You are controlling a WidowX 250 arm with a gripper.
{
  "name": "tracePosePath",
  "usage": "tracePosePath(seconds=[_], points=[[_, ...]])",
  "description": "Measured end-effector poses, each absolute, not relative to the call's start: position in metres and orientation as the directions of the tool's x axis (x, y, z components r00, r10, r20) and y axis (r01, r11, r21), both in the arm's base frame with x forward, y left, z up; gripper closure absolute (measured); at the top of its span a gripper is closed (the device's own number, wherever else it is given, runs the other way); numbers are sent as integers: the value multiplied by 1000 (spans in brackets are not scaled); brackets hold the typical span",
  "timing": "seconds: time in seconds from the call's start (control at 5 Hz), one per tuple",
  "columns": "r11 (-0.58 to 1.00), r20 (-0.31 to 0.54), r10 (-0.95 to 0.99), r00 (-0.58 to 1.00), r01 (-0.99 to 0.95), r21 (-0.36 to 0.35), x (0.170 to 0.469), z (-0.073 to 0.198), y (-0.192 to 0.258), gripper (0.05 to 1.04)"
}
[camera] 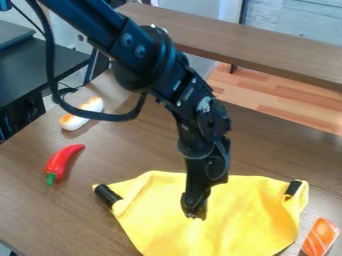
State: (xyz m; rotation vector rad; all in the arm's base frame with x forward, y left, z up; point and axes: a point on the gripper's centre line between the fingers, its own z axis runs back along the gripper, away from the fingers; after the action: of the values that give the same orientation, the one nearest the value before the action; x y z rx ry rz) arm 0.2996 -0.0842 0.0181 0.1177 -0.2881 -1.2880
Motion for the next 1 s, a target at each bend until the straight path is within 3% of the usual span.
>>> tracePosePath(seconds=[0.6, 1.0], points=[[251, 123, -966, 228, 940, 229, 288, 8, -100, 83], [262, 140, -962, 234, 935, 240, 264, 6, -120, 83]])
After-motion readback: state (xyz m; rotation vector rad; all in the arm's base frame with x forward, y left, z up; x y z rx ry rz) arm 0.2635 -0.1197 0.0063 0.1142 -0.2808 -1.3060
